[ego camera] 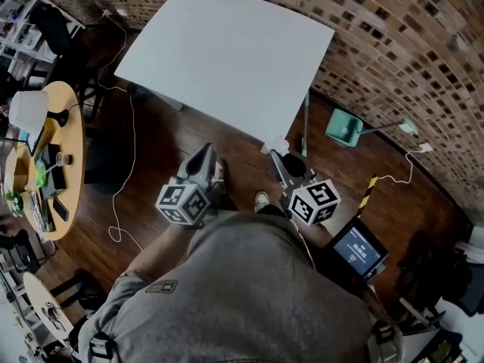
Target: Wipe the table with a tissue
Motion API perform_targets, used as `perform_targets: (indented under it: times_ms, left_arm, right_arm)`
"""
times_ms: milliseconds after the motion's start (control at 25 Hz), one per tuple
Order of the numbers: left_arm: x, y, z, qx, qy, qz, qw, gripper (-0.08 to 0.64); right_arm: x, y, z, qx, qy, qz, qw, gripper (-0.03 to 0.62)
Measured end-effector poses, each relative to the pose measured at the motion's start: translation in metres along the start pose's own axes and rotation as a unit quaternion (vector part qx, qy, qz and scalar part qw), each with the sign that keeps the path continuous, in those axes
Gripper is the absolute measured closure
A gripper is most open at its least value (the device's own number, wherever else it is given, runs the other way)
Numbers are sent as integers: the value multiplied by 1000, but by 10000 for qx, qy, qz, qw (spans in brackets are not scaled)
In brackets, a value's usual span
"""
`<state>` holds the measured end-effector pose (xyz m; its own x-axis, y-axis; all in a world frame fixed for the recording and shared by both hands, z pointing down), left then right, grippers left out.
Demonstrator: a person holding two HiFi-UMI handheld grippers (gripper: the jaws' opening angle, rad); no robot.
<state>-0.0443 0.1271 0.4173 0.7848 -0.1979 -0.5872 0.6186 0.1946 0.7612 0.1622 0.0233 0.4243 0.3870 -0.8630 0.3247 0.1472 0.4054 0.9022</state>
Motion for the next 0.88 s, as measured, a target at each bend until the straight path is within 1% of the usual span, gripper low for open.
perform_targets:
  times_ms: [160, 320, 480, 640, 720, 880]
  left_arm:
    - [-27, -21, 29, -324, 268, 33, 9991, 558]
    - [-57, -50, 57, -657, 596, 107, 9960, 558]
    - [-81, -76, 81, -906, 944, 195, 9912, 558]
    - [-96, -95, 104, -1109, 1280, 297, 9851, 558]
    - [-99, -102, 114, -1154, 1357, 320, 9835, 558]
    - [-101, -105, 125, -1201, 1372, 319, 9827, 558]
  right_arm:
    - [7, -5, 29, -99, 435, 94, 9990, 540]
    - [2, -13, 65, -112, 862, 184, 9960, 539]
    - [-6, -22, 95, -96, 1279, 183, 9916, 538]
    - [-8, -29, 111, 9, 1727, 218, 9847, 538]
    - [-6, -31, 115, 28, 1866, 256, 9821, 538]
    - [-1, -27, 117, -17, 1997, 316, 9793, 538]
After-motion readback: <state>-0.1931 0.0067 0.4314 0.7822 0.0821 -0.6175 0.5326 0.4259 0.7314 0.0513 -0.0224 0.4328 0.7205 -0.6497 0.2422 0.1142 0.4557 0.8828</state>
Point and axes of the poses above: the fingertips, and each gripper's own axes: z forward along the fingers, x to its right, y out of its underside, the point moved 6 cm from there along -z, backward along the fingers, and after that the axes turned 8 degrees about -z, right-handed, at the moved point
